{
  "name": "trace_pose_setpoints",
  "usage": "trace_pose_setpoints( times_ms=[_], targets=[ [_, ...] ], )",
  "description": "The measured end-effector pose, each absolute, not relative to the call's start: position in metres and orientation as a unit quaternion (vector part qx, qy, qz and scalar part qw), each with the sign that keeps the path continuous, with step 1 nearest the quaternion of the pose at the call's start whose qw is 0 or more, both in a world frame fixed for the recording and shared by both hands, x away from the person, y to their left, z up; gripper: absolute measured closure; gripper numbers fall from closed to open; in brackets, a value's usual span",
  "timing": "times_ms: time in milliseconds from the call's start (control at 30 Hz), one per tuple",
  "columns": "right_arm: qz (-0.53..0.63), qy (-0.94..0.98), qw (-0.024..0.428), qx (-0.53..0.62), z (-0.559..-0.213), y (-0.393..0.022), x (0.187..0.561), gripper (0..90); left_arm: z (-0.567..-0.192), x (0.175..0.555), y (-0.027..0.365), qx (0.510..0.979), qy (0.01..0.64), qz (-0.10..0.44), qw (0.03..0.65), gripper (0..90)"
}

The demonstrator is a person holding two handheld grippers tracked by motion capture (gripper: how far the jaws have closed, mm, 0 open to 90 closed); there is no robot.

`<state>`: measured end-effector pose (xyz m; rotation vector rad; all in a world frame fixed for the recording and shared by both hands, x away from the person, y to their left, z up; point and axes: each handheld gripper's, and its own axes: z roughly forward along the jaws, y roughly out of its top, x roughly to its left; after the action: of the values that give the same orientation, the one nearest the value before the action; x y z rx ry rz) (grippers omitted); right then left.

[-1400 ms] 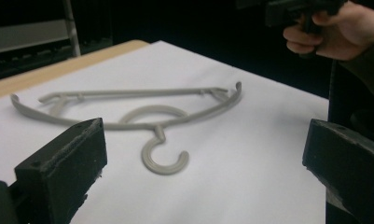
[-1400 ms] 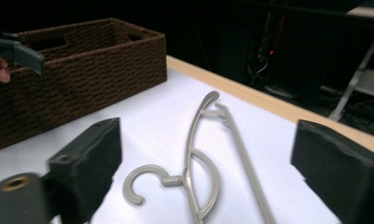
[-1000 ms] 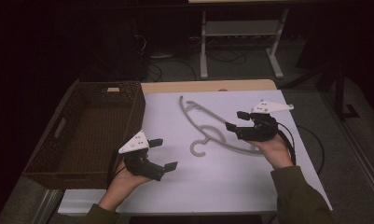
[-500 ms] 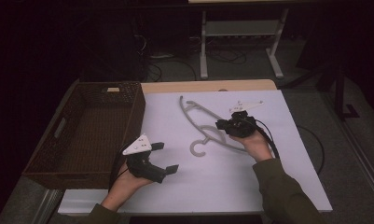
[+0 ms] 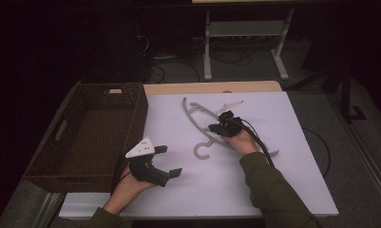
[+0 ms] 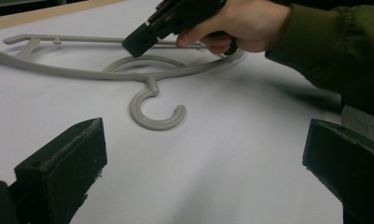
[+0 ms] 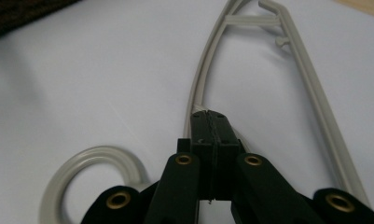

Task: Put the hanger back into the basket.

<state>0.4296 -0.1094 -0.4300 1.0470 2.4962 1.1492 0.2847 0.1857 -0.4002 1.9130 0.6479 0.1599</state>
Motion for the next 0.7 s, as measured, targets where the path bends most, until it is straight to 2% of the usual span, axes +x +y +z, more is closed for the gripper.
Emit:
trace_pose_setpoints(
  times_ms=[500,700],
  targets=[
    [0.354,0.860,0.091,0.356,-0.442,-0.100,0.434,89.8,-0.401,0.285,0.186,0.802,0.271,0.067,0.529,0.0],
    [0.357,0.868,0.072,0.337,-0.442,-0.098,0.431,89.8,-0.401,0.286,0.187,0.801,0.274,0.066,0.528,0.0]
  ],
)
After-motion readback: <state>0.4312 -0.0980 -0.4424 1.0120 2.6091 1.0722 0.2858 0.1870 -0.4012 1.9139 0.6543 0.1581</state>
